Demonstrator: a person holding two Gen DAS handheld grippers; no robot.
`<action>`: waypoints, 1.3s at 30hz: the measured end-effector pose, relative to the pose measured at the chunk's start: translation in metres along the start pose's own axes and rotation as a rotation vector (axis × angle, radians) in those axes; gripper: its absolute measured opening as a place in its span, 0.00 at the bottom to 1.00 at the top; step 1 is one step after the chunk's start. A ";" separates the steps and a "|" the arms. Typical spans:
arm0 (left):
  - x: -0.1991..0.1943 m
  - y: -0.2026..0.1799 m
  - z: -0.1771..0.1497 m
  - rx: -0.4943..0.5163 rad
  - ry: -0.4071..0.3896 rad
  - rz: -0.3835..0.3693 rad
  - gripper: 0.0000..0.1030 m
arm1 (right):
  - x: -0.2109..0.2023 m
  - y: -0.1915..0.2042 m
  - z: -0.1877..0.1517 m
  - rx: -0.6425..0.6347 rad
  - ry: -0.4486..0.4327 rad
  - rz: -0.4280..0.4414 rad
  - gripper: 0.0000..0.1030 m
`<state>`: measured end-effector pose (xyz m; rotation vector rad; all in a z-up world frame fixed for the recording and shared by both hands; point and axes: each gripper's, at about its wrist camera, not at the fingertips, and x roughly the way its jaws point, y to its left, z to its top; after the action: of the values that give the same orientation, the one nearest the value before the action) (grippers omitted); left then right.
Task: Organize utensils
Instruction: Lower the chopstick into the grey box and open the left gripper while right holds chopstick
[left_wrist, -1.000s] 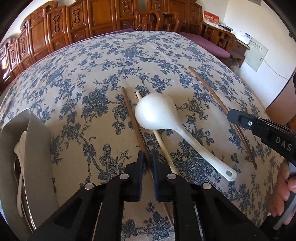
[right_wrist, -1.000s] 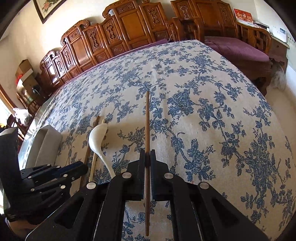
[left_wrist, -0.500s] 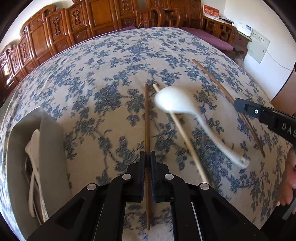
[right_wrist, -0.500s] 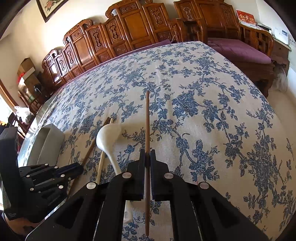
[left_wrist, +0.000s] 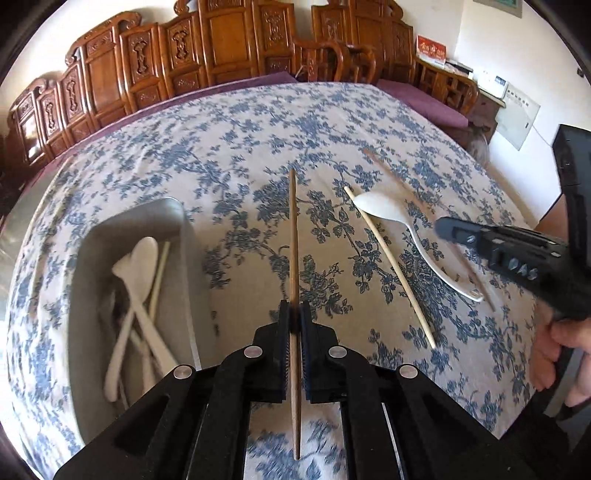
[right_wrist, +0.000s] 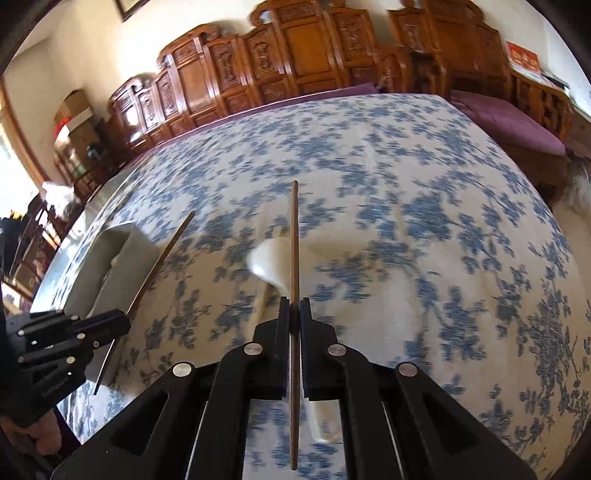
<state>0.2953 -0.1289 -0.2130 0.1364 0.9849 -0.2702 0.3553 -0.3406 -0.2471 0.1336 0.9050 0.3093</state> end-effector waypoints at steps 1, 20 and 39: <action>-0.004 0.001 -0.001 0.001 -0.006 0.001 0.04 | 0.001 0.005 0.000 -0.011 0.000 0.005 0.06; -0.089 0.051 -0.018 -0.052 -0.106 0.042 0.04 | -0.023 0.050 0.004 -0.057 -0.025 0.023 0.06; -0.040 0.124 -0.019 -0.158 -0.012 0.043 0.04 | -0.043 0.118 0.009 -0.201 -0.028 0.068 0.06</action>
<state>0.2949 0.0006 -0.1910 0.0116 0.9863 -0.1528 0.3128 -0.2426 -0.1808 -0.0168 0.8373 0.4584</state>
